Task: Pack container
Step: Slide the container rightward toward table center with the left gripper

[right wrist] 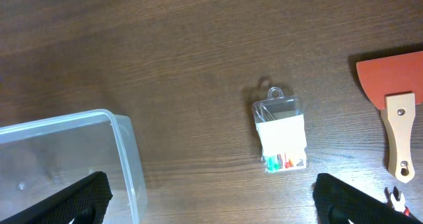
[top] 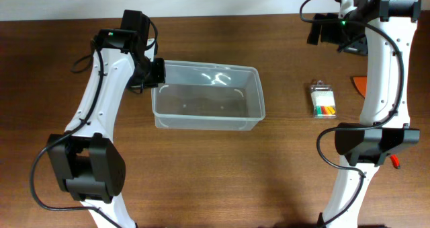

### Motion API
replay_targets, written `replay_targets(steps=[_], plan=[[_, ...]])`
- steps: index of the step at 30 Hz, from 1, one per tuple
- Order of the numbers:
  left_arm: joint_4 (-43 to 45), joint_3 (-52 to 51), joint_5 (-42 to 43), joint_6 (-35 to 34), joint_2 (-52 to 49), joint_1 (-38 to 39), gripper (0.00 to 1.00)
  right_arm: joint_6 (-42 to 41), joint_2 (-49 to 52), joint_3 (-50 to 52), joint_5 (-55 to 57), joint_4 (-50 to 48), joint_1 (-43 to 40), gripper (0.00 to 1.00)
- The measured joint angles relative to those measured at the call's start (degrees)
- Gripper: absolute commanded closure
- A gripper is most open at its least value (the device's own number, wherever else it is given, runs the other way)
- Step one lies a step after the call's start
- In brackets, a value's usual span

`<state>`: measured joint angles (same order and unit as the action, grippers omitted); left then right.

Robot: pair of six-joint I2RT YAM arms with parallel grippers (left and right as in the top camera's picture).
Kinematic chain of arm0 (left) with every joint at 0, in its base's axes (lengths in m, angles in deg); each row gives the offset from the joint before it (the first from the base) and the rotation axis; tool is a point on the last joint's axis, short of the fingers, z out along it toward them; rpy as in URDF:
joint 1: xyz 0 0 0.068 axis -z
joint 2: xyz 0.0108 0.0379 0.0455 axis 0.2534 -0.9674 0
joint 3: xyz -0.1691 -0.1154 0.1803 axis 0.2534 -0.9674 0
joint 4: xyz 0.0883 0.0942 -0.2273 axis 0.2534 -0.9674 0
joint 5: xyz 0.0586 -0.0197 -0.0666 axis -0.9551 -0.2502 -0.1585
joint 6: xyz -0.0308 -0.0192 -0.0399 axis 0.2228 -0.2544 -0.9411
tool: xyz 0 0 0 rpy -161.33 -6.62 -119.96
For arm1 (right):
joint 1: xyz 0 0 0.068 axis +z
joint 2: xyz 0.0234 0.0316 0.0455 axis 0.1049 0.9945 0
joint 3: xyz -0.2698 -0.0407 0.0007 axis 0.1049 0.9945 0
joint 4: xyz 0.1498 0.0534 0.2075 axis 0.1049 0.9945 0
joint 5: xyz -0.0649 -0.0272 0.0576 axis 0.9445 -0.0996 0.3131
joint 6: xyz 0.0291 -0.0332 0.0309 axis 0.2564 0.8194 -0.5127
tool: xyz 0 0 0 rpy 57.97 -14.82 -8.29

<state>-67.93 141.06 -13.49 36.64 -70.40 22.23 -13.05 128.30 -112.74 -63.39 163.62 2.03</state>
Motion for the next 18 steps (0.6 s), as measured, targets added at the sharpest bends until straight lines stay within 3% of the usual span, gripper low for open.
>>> replay_targets(steps=[18], plan=[[-1.2,-3.5,2.2,-3.2,0.0,5.3,0.98,0.0,0.0,0.0,0.0,0.0,0.0,0.01]])
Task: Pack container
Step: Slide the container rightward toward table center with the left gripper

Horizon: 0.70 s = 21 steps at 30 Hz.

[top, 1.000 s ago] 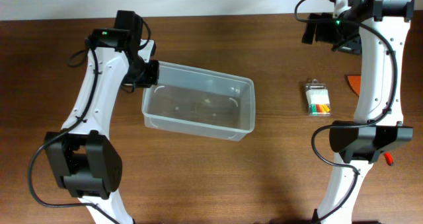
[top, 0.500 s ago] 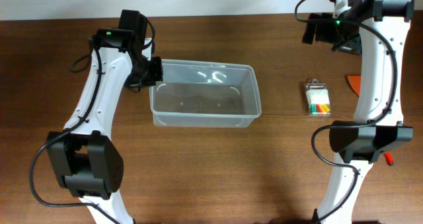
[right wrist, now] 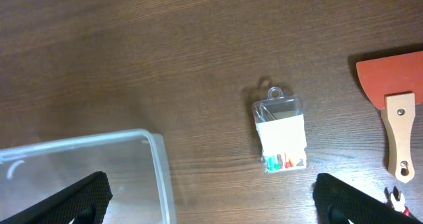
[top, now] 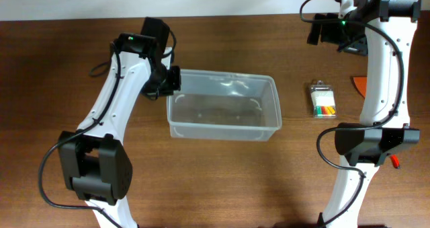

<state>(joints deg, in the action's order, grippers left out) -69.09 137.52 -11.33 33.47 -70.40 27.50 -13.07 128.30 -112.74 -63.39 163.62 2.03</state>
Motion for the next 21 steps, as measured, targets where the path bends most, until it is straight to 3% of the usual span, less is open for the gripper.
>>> replay_targets(steps=[7,21], plan=[[2.8,-5.1,0.0,0.0,0.0,0.0,0.98,0.0,0.0,0.0,0.0,0.0,0.0,0.01],[5.7,-5.4,-5.0,0.0,0.0,0.0,0.98,0.0,0.0,0.0,0.0,0.0,0.0,0.01]])
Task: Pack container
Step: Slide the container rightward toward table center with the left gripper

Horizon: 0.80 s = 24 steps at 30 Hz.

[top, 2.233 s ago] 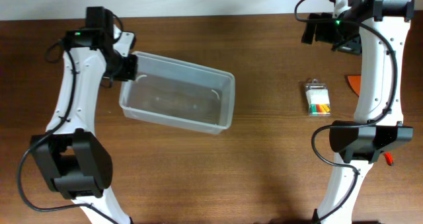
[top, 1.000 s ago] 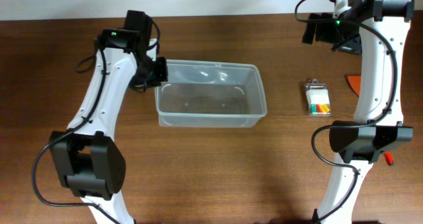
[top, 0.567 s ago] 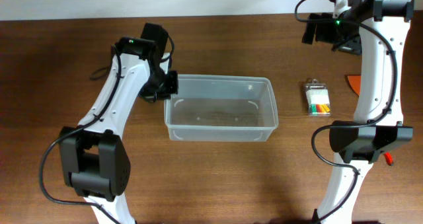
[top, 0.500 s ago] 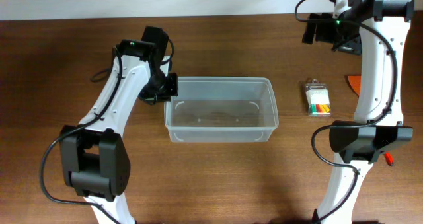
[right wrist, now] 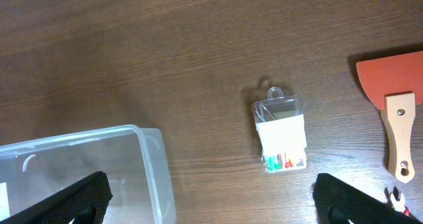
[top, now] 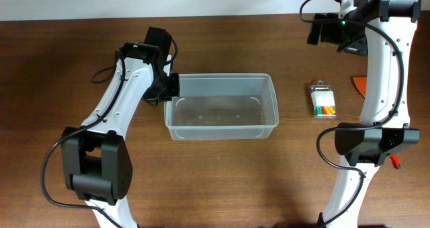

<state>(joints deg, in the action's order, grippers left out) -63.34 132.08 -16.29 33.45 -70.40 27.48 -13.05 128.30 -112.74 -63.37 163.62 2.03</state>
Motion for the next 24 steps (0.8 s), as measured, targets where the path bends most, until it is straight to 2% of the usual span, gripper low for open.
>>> replay_targets(steps=[15,24], plan=[[6.0,0.0,-3.3,0.3,0.0,0.0,0.98,0.5,0.0,0.0,0.0,0.0,0.0,0.01],[6.1,-1.8,-3.3,0.2,0.0,0.0,0.98,0.7,0.0,0.0,0.0,0.0,0.0,0.01]])
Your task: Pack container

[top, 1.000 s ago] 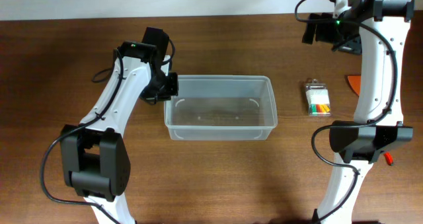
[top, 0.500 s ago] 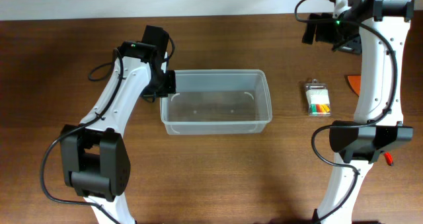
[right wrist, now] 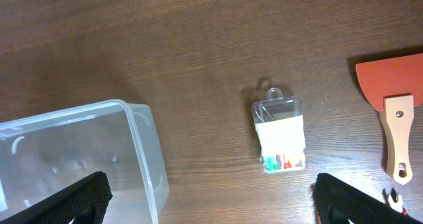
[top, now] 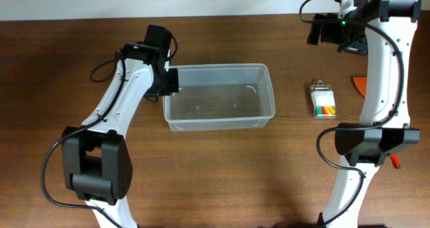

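A clear, empty plastic container [top: 218, 68] lies at mid table; its right end shows at the lower left of the right wrist view [right wrist: 141, 151]. My left gripper [top: 168, 81] is at the container's left wall, shut on its rim. A small clear box of coloured pieces [top: 323, 100] lies to the container's right [right wrist: 281, 138]. My right gripper [right wrist: 211, 204] hangs high over the far right of the table, open and holding nothing, its fingertips [right wrist: 82, 197] wide apart above the wood between the container and the small box.
An orange scraper with a wooden handle [right wrist: 391, 85] lies at the right edge, partly hidden by the right arm in the overhead view [top: 359, 84]. Red-handled pliers [right wrist: 396, 199] lie nearer the front [top: 396, 162]. The right arm's base [top: 373, 140] stands at the front right.
The container, still held by my left gripper, has shifted a little toward the table's far edge. My right gripper and the small box have not moved.
At first the container sat left of centre, skewed, with my left gripper at its left end. Then it was farther right, closer to the small box, and was squared up. Now it lies slightly farther back. My right arm stayed still throughout.
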### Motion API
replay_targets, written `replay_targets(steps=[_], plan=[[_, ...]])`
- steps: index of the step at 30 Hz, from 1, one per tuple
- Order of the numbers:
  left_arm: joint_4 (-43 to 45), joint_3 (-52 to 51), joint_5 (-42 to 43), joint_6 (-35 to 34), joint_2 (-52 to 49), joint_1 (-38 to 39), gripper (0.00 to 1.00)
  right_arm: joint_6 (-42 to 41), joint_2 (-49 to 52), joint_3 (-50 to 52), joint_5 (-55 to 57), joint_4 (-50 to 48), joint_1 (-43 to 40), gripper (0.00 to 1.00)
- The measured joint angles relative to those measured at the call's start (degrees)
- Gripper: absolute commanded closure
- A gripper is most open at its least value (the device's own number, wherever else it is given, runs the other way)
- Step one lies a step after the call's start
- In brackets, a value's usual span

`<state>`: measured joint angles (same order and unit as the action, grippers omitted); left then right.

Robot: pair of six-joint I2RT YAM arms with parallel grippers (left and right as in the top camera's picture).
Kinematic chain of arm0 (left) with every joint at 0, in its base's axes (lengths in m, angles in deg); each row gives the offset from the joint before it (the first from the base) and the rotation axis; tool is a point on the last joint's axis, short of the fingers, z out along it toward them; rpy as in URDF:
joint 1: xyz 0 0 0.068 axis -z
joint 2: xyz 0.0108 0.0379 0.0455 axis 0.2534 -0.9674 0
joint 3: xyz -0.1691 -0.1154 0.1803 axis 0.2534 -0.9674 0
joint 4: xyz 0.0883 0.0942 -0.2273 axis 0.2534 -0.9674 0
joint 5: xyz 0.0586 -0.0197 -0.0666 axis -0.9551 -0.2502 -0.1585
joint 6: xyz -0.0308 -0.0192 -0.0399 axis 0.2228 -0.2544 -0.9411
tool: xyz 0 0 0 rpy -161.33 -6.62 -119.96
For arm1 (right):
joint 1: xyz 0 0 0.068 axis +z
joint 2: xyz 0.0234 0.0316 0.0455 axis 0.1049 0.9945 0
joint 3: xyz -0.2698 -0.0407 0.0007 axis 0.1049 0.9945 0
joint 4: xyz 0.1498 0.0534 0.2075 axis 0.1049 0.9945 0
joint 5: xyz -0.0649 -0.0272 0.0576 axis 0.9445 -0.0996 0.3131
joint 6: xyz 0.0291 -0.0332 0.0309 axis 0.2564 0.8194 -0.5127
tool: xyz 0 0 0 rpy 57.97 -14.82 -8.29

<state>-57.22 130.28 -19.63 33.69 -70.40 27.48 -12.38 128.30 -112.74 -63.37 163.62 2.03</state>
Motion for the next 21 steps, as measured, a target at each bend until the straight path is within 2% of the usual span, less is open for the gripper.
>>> replay_targets(steps=[14,21], plan=[[-1.0,-2.2,0.5,0.0,0.0,0.0,0.98,0.0,0.0,0.0,0.0,0.0,0.0,0.01],[-1.0,-2.2,0.3,0.0,0.0,0.0,0.94,0.0,0.0,0.0,0.0,0.0,0.0,0.01]])
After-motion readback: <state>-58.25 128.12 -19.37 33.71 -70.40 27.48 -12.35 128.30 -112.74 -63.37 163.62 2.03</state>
